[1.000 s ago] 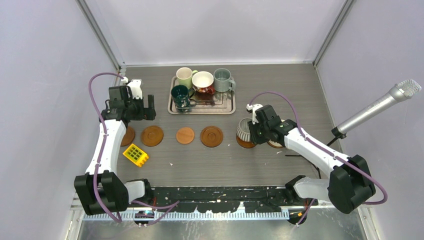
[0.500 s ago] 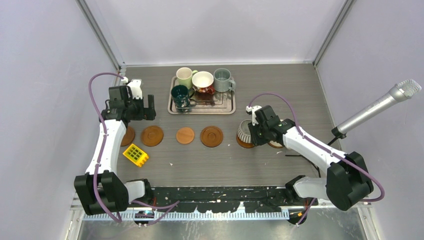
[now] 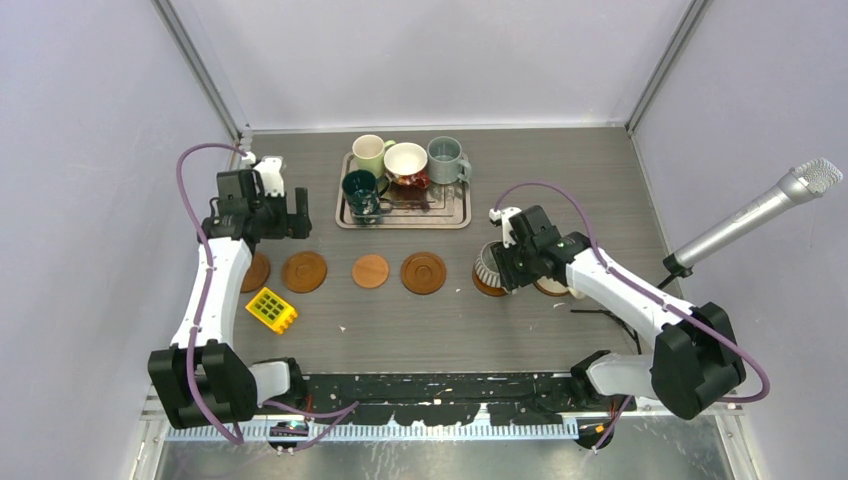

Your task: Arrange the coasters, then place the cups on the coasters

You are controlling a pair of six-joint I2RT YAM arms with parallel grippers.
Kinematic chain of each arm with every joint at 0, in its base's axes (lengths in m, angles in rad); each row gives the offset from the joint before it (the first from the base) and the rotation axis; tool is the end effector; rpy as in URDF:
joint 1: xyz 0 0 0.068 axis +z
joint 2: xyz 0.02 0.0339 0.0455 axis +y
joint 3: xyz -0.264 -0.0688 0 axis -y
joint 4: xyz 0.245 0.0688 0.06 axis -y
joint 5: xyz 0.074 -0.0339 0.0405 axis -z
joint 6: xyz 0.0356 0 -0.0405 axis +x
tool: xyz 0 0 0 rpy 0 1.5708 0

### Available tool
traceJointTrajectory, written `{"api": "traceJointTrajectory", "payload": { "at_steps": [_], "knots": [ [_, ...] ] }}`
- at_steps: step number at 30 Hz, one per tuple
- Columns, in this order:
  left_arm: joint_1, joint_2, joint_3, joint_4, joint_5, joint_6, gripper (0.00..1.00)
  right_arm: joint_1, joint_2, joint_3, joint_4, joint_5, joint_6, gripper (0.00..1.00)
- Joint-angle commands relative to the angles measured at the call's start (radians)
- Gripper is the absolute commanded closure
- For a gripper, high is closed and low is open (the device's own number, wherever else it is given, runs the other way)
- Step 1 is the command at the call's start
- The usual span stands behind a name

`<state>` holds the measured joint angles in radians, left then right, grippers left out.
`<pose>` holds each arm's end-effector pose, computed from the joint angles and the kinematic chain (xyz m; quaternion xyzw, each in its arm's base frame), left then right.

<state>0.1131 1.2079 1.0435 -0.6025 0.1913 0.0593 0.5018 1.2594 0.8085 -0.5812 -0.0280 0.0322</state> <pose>0.2554 0.0222 0.3038 0.0127 0.9168 -0.0540 0.3955 0.2117 0.1173 0.2180 -0.2279 0.9365 0.0832 0.2531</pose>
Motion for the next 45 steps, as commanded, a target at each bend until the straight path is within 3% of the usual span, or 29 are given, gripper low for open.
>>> {"api": "traceJointTrajectory", "payload": {
  "at_steps": [1,16,24,29,31,38,45],
  "knots": [
    [-0.002,-0.001,0.047,0.008,0.01,-0.007,0.0,-0.005,0.029,0.082,-0.05,-0.003,-0.063,0.55],
    [-0.002,0.0,0.057,0.004,0.013,-0.004,0.0,-0.004,0.1,0.174,-0.188,-0.025,-0.135,0.59],
    [-0.002,-0.004,0.063,0.0,0.014,-0.004,0.0,-0.004,0.094,0.185,-0.232,-0.014,-0.153,0.71],
    [-0.001,-0.005,0.065,0.0,0.014,-0.006,0.0,-0.004,0.088,0.194,-0.264,-0.019,-0.156,0.72],
    [-0.001,-0.004,0.064,-0.001,0.015,-0.004,0.0,-0.003,0.081,0.195,-0.267,-0.021,-0.154,0.67],
    [-0.001,0.002,0.059,-0.005,0.017,-0.001,0.0,-0.004,0.053,0.24,-0.277,-0.02,-0.127,0.37],
    [-0.001,0.014,0.069,-0.037,0.07,0.042,0.0,-0.007,0.091,0.442,-0.283,-0.073,-0.16,0.26]
  ]
}}
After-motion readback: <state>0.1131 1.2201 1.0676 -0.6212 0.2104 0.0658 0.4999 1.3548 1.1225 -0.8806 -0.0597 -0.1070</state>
